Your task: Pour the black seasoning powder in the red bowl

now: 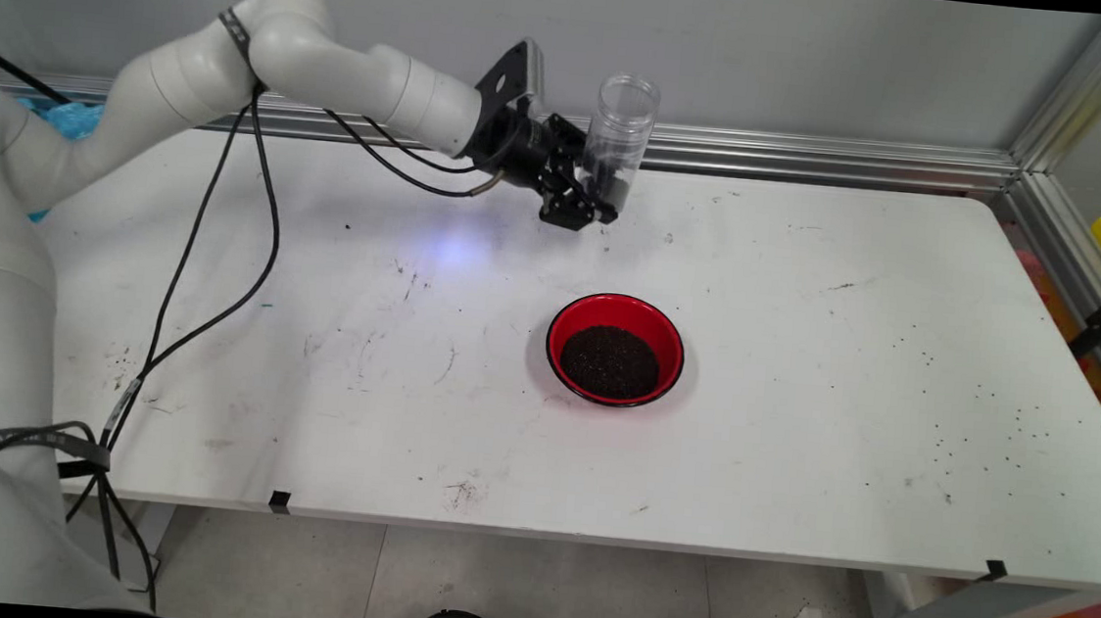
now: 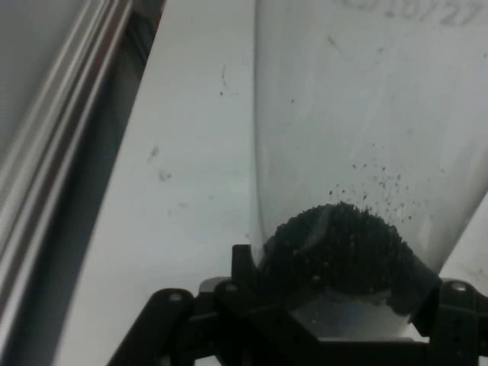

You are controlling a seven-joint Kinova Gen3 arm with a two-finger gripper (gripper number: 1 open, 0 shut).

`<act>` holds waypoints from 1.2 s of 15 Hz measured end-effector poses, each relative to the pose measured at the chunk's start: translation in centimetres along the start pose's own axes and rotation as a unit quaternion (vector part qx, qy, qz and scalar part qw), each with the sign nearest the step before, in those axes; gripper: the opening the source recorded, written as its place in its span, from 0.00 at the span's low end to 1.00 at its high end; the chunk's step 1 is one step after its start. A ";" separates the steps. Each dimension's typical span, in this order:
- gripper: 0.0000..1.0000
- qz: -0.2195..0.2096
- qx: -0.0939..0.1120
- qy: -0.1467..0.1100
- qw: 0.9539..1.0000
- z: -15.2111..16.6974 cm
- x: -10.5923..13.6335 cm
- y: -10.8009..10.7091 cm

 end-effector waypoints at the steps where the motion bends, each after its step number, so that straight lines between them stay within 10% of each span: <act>1: 0.00 0.031 0.003 -0.001 1.000 -0.4 0.4 0.1; 7: 0.00 0.180 0.022 -0.006 0.983 -1.5 1.5 1.3; 18: 0.00 0.424 0.053 -0.020 0.904 -1.8 1.8 3.6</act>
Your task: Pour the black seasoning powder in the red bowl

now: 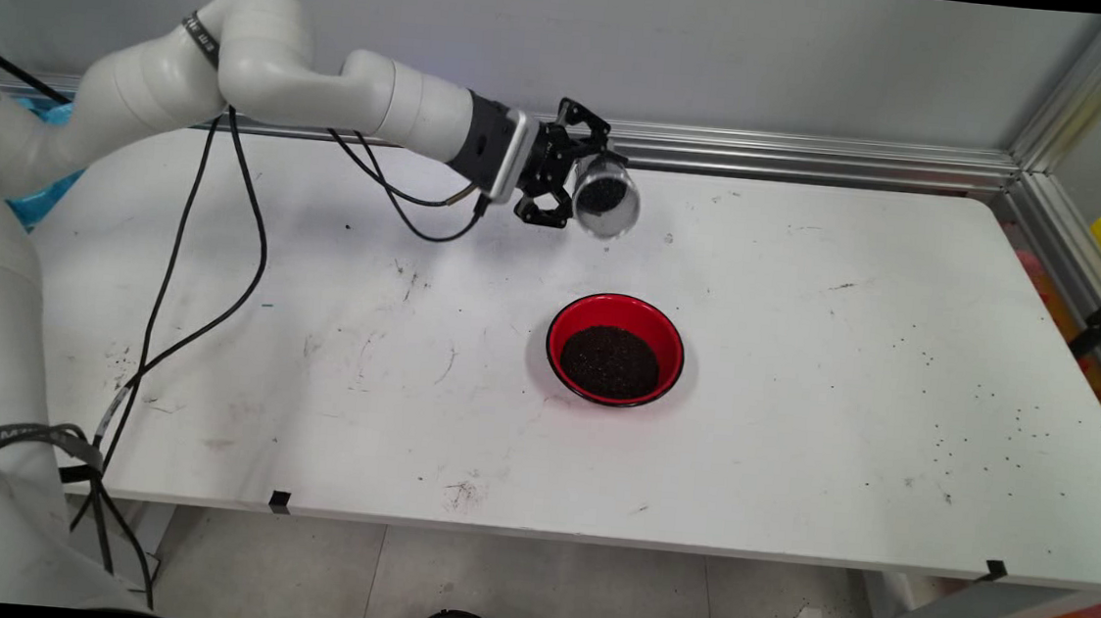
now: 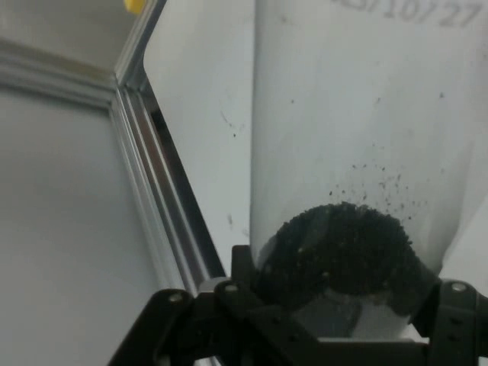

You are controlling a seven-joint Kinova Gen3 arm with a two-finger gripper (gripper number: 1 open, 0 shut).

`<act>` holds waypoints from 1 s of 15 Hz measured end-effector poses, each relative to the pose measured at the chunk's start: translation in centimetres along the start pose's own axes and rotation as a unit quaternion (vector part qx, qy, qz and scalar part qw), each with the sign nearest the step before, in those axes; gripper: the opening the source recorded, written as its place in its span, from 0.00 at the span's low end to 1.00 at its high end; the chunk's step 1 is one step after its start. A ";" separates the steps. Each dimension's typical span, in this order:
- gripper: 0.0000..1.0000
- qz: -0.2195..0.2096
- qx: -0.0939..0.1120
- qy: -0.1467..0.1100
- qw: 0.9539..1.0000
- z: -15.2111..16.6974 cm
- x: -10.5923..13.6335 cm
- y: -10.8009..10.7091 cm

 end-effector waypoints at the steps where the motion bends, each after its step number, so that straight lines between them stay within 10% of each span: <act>1: 0.00 0.016 0.002 0.000 1.000 0.0 0.1 0.1; 7: 0.00 0.151 0.019 -0.001 0.988 0.6 1.1 0.7; 15: 0.00 0.297 0.065 -0.018 0.953 1.8 2.2 0.3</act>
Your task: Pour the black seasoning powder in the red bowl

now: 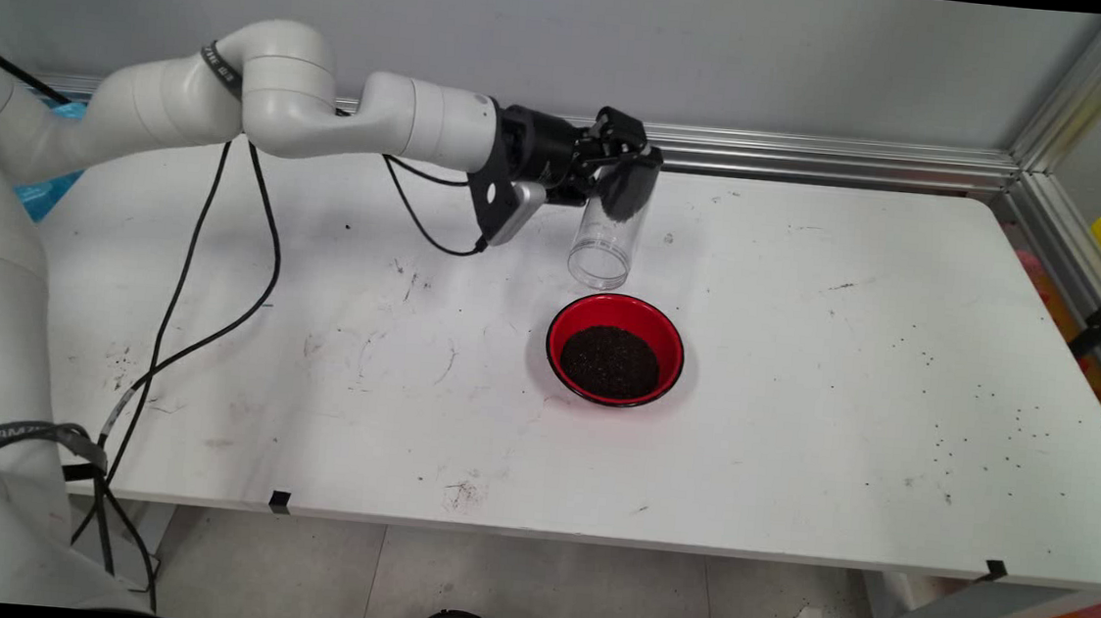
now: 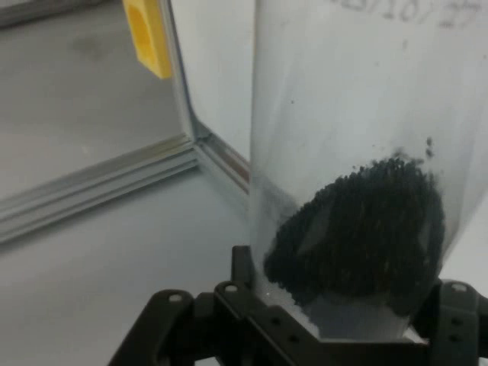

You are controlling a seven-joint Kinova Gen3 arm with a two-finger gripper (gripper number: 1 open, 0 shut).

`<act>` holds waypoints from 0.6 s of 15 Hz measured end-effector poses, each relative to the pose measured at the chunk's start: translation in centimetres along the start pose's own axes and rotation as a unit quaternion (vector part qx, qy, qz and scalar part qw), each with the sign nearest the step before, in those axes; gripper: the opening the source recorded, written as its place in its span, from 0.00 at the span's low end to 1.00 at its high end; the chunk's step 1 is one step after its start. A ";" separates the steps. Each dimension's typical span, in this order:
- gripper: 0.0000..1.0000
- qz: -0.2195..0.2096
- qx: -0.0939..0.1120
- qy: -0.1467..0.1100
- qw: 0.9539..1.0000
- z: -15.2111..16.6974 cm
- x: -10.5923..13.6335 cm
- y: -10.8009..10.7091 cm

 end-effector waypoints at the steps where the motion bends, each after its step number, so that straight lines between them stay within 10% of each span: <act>1: 0.00 0.013 0.006 -0.004 1.000 0.2 0.0 -0.2; 9: 0.00 0.091 0.041 -0.024 0.995 1.4 0.2 -0.8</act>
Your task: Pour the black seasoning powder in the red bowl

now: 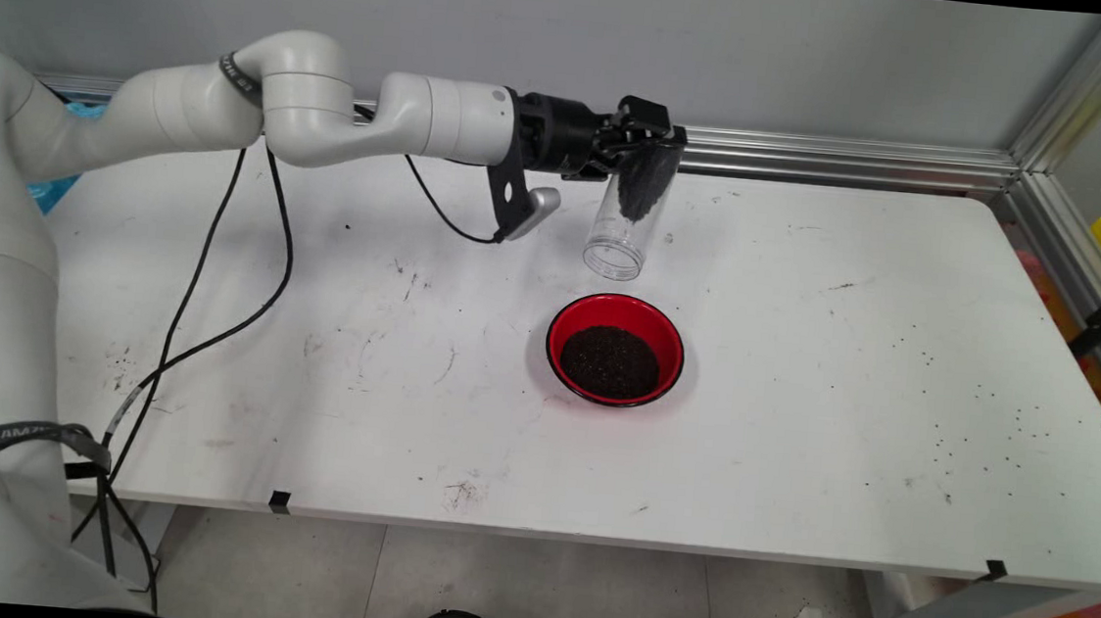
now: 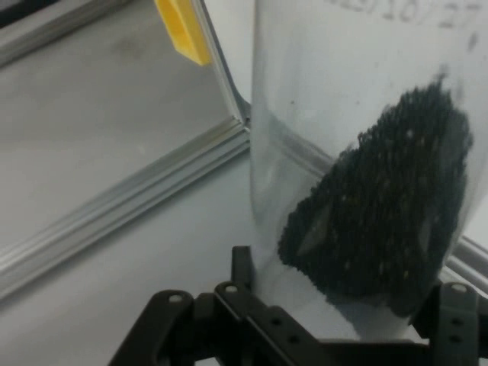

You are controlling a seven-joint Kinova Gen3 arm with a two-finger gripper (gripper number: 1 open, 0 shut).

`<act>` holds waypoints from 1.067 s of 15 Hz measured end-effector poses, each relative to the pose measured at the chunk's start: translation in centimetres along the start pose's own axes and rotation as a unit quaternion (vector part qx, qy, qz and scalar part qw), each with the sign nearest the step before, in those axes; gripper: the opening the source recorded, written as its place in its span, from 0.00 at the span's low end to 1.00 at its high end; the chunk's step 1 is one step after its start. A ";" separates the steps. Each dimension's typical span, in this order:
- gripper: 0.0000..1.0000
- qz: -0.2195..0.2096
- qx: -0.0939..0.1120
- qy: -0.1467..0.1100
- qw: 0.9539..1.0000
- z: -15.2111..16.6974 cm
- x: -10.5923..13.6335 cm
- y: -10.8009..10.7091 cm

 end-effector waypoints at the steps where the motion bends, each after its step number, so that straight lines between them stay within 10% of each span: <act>1: 0.00 0.008 0.003 -0.001 1.000 0.1 0.1 0.0; 16: 0.00 0.102 0.038 -0.014 0.994 1.6 2.5 0.7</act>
